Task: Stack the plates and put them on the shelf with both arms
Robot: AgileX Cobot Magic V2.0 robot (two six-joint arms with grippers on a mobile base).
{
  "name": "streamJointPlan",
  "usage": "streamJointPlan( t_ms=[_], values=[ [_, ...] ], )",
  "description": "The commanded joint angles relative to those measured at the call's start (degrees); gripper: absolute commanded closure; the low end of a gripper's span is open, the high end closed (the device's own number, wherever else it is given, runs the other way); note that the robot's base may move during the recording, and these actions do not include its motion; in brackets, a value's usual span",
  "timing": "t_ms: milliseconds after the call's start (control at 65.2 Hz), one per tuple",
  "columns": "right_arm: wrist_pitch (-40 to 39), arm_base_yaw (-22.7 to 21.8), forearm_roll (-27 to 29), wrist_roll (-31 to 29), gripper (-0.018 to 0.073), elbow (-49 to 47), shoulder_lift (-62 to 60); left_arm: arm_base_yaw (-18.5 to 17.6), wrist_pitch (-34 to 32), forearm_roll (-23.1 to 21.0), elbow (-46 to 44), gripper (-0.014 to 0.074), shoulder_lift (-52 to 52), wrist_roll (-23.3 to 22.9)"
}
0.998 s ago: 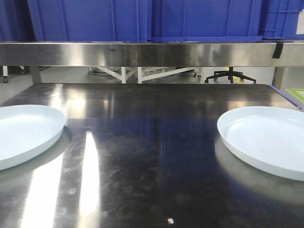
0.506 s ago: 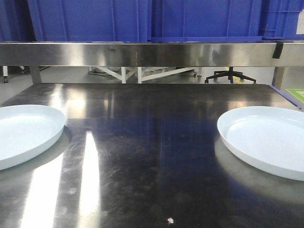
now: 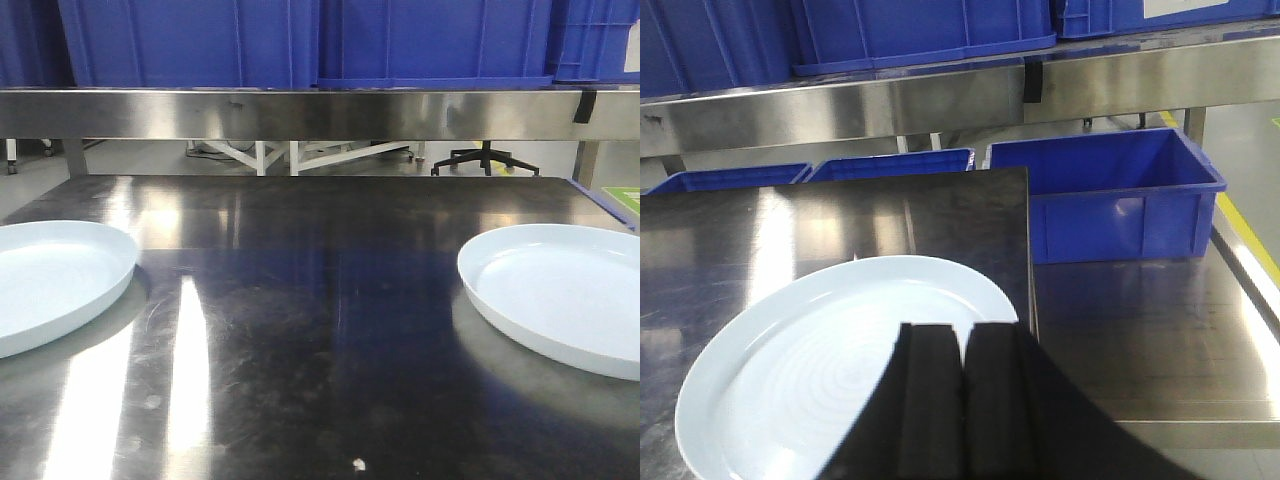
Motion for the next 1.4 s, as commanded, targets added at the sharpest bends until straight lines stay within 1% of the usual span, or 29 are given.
streamJointPlan(
  t_ms=[0,61,153,246,322,384,460,537,660,767,798,921,1013,1197,1381],
  values=[
    [-5.02,-0.27,-0.24,-0.50,0.0511,-0.19,-0.82,-0.42,-3.75,-0.02,-2.25,0.0513,-0.17,-0.09],
    [-5.35,-0.27,-0.71,-0.50,0.0511,-0.19,-0.82,-0.42,-3.75,-0.02,-2.25,0.0513,-0.17,-0.09],
    [-6.92,-0.27,-4.15,-1.99,0.0511,-0.19,-0.82,-0.42,-3.75,-0.02,-2.25,0.0513,-0.17,-0.09],
    [-12.44,-0.27,-4.67,-1.99,0.0511,-0.19,-0.66,-0.42,-3.64,-0.28,-2.25,0.0513,-0.17,-0.09],
    [-15.73,-0.27,-4.55,-0.77,0.0511,-0.19,-0.42,-0.42,-3.64,-0.26,-2.25,0.0513,-0.17,-0.09],
    [-16.76,-0.11,-3.99,2.16,0.0511,-0.94,-0.42,-0.42,-3.64,-0.26,-2.25,0.0513,-0.17,-0.09],
    [-13.36,-0.11,-3.45,6.06,0.0511,-3.81,-0.42,-0.42,-3.55,-0.26,-2.25,0.0513,-0.17,-0.09],
    [-5.59,-0.11,-1.39,9.59,0.0511,-9.36,1.21,-0.42,-3.16,-0.26,-2.25,0.0513,-0.17,-0.09],
    [6.98,-0.11,-2.22,8.76,0.0511,-20.44,10.87,-0.42,-3.06,-0.30,-2.25,0.0513,-0.17,-0.09],
    [11.34,-0.11,-3.59,7.89,0.0511,-27.06,21.77,-0.42,-3.06,-0.40,-2.25,0.0513,-0.17,-0.09],
    [12.80,-0.11,-3.68,7.89,0.0511,-29.16,26.75,-0.42,-3.17,-0.40,-2.25,0.0513,-0.17,-0.09],
    [13.44,-0.11,-3.62,7.89,0.0511,-33.48,37.10,-0.42,-3.29,-0.40,-2.25,0.0513,-0.17,-0.09],
    [13.44,-0.11,-2.05,7.89,0.0511,-35.98,42.13,-0.42,-3.29,-0.40,-2.25,0.0513,-0.17,-0.09],
    [13.29,-0.11,-2.05,7.89,0.0511,-37.96,44.14,-0.42,-3.25,-0.40,-2.25,0.0513,-0.17,-0.09],
    [9.50,-0.11,-2.05,7.89,0.0511,-37.96,44.14,-0.42,-2.89,-0.40,-2.25,0.0513,-0.17,-0.09]
  ],
)
